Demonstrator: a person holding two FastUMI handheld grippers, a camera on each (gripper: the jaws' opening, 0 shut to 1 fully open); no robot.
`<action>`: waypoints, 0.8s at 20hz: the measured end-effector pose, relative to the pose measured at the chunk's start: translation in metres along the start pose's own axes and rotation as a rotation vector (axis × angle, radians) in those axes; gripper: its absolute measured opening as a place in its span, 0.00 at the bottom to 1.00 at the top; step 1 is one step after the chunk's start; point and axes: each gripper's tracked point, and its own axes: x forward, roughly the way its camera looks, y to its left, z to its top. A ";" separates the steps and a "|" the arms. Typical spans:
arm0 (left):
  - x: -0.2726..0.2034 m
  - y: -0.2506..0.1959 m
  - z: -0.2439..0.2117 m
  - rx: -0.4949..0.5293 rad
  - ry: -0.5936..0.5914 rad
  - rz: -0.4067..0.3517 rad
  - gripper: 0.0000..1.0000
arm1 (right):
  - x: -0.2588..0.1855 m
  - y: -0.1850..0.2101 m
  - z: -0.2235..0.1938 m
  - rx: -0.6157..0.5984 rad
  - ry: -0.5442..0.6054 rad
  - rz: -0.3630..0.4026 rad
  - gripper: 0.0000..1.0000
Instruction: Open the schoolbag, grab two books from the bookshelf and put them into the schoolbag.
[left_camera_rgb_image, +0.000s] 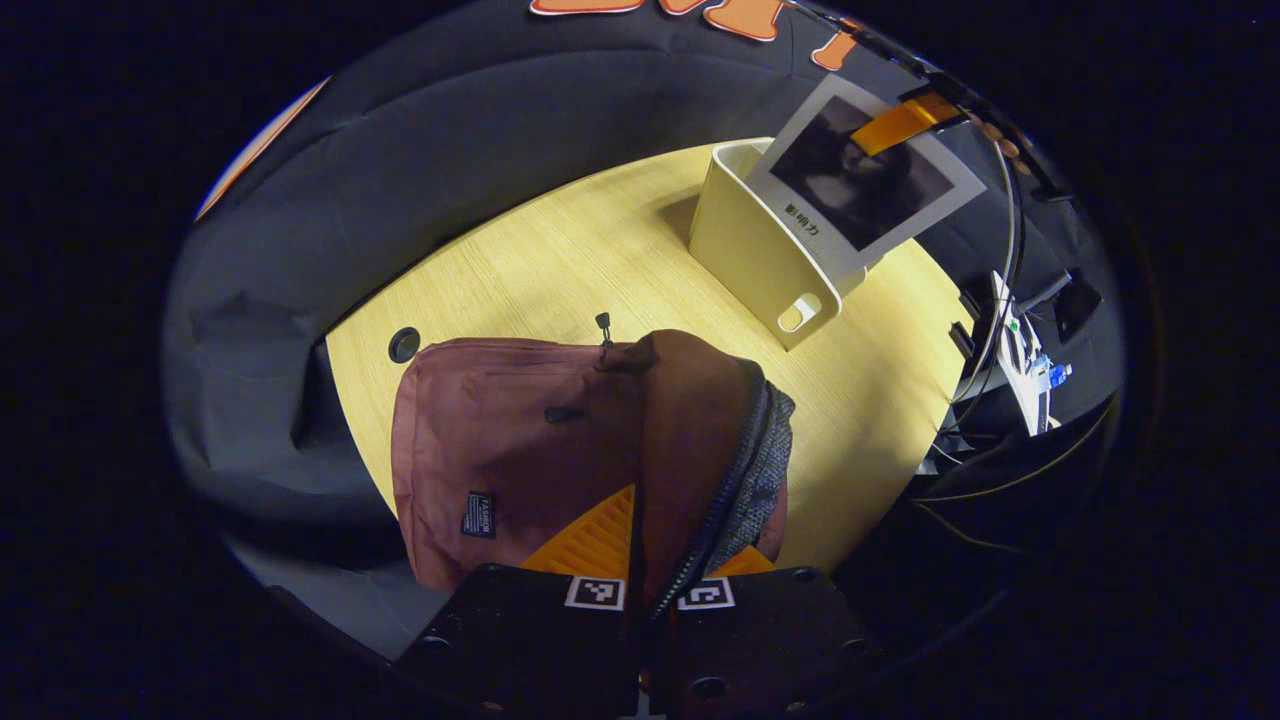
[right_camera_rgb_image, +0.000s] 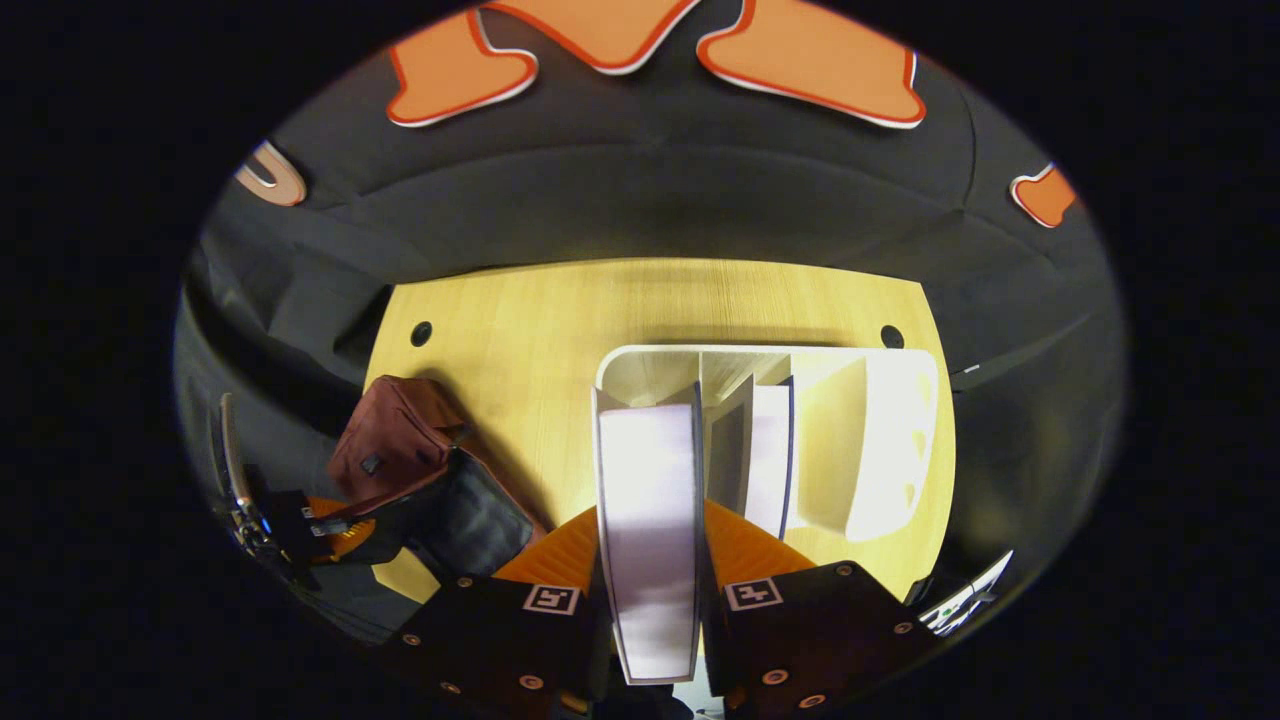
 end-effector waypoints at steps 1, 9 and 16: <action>0.000 0.001 0.000 0.002 -0.003 0.002 0.00 | -0.011 0.002 -0.001 0.001 -0.016 0.009 0.38; -0.001 0.002 -0.002 0.016 -0.008 0.007 0.00 | -0.070 0.012 -0.016 0.086 -0.136 0.107 0.37; 0.000 -0.001 -0.001 0.021 -0.007 0.020 0.00 | -0.059 0.048 -0.062 0.176 -0.137 0.230 0.36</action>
